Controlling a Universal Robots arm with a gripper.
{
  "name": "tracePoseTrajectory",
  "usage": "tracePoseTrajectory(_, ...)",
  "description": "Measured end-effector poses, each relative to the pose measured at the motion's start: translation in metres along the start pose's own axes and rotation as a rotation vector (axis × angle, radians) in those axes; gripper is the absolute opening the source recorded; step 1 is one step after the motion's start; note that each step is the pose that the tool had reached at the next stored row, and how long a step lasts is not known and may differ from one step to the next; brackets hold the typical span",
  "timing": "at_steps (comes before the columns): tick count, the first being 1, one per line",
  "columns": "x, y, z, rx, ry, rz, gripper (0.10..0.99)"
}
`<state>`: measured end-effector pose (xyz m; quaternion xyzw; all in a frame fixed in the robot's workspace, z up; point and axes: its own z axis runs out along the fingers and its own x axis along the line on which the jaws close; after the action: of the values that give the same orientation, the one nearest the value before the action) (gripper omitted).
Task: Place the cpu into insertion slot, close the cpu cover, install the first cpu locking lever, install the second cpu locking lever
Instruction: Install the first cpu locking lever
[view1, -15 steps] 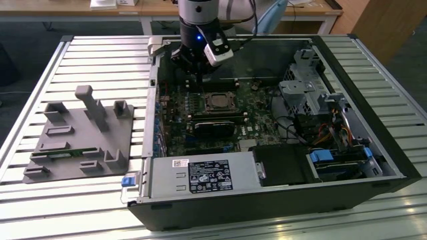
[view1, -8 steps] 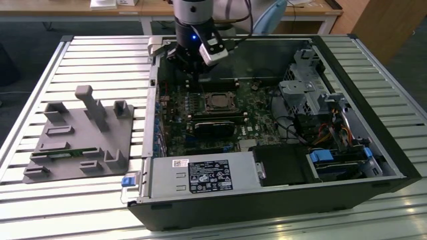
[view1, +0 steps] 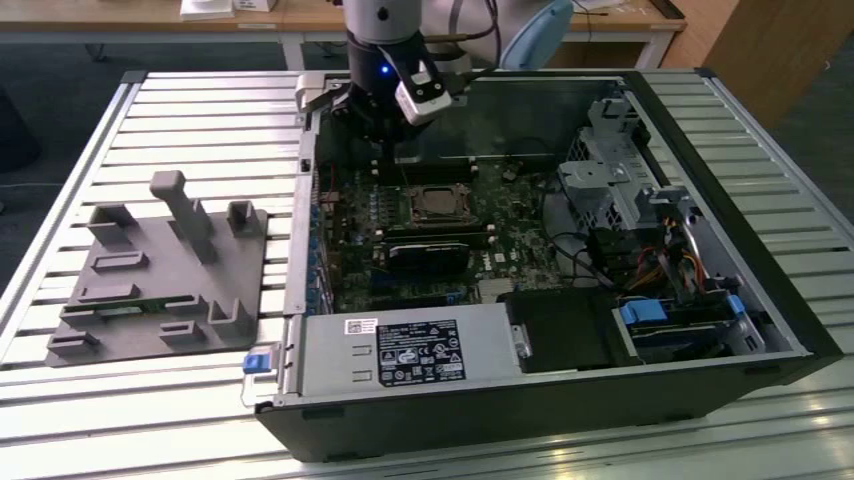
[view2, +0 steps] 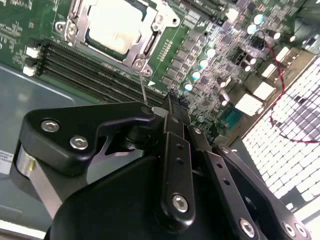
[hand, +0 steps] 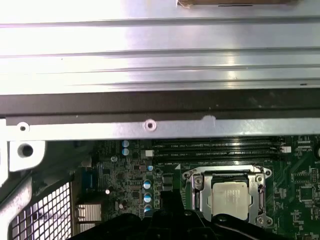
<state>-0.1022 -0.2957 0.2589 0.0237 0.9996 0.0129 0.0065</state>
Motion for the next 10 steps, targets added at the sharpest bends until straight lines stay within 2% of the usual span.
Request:
tracePoseTrajectory(6,0.0000,0.0044,0.0009,0.000,0.0001,-0.007,0.106)
tracePoseTrajectory(10,-0.0043,0.0054,0.0010,0.000,0.0002,-0.010,0.106)
